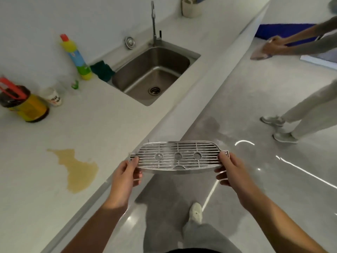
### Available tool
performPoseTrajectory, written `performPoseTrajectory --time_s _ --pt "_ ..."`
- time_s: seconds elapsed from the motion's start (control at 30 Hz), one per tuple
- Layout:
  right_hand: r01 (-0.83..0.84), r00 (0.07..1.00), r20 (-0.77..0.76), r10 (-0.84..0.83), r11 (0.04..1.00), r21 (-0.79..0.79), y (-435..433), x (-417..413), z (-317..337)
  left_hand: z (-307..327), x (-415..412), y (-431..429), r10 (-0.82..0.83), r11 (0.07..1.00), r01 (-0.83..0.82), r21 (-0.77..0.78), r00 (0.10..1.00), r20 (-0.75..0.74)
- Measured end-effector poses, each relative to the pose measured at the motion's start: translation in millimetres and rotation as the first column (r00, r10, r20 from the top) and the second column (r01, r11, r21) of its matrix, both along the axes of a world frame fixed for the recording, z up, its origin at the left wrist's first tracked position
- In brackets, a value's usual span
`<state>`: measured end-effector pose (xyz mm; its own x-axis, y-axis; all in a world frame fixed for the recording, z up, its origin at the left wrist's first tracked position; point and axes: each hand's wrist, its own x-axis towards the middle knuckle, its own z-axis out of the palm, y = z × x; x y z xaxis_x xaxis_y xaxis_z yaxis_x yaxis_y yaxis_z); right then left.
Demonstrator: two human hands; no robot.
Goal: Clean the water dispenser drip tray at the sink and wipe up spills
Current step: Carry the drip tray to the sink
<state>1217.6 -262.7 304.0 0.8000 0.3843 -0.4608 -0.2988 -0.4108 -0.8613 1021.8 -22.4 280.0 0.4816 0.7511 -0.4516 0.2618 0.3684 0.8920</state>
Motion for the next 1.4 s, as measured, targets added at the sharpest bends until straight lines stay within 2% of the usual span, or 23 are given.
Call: performPoseTrajectory --time_s 0.33,0.5,0.67,0.73,0.83,0.9,1.07,1.2,1.23,1.27,1.3,1.33,1.4 --pt "-0.156 0.988 0.006 0.156 0.988 0.005 111.6 210.1 5.7 -1.0 167.6 70.4 0.261 0.959 -0.255 -0.125 0.965 0.039" --pt "-0.226 0.974 0.023 0.226 0.974 0.008 182.5 294.5 -7.7 -21.2 236.9 125.5 0.263 0.949 -0.240 -0.205 0.961 0.091" --pt "-0.273 0.961 0.029 0.274 0.962 -0.033 256.5 368.2 -15.8 -26.4 304.9 186.2 0.293 0.946 -0.261 -0.190 0.943 0.160" --pt "-0.316 0.948 0.022 0.317 0.948 -0.045 286.9 396.1 -13.7 -23.1 331.1 209.4 0.320 0.929 -0.248 -0.274 0.912 0.258" --pt "-0.377 0.926 -0.007 0.378 0.923 -0.079 326.6 425.3 -11.7 -18.4 357.0 235.6 0.404 0.877 -0.259 -0.405 0.854 0.329" --pt "-0.423 0.906 -0.018 0.423 0.903 -0.079 353.7 444.6 -10.6 -17.8 373.6 252.1 0.454 0.850 -0.301 -0.431 0.834 0.313" --pt "-0.525 0.846 0.036 0.532 0.844 -0.108 417.8 497.0 -16.6 -23.9 418.7 288.6 0.572 0.795 -0.473 -0.379 0.792 0.212" --pt "-0.674 0.722 0.062 0.689 0.721 -0.162 461.0 543.8 -7.5 -23.0 457.5 299.8 0.696 0.698 -0.608 -0.378 0.700 0.158" --pt "-0.693 0.684 0.107 0.722 0.688 -0.215 474.3 559.2 -4.1 -22.2 468.5 302.2 0.724 0.671 -0.636 -0.380 0.673 0.151" --pt "-0.683 0.632 0.219 0.743 0.668 -0.296 485.2 569.8 1.0 -21.0 476.0 303.5 0.743 0.651 -0.655 -0.384 0.653 0.146" --pt "-0.657 0.541 0.371 0.755 0.654 -0.374 496.4 577.3 6.0 -19.8 482.2 304.8 0.756 0.636 -0.667 -0.387 0.638 0.143" --pt "-0.651 0.402 0.524 0.751 0.636 -0.414 509.1 584.1 10.1 -20.7 490.9 307.8 0.778 0.612 -0.688 -0.390 0.613 0.139" --pt "-0.722 0.045 0.732 0.680 0.529 -0.447 530.5 582.6 18.7 -24.1 507.4 313.5 0.815 0.563 -0.720 -0.405 0.564 0.129"
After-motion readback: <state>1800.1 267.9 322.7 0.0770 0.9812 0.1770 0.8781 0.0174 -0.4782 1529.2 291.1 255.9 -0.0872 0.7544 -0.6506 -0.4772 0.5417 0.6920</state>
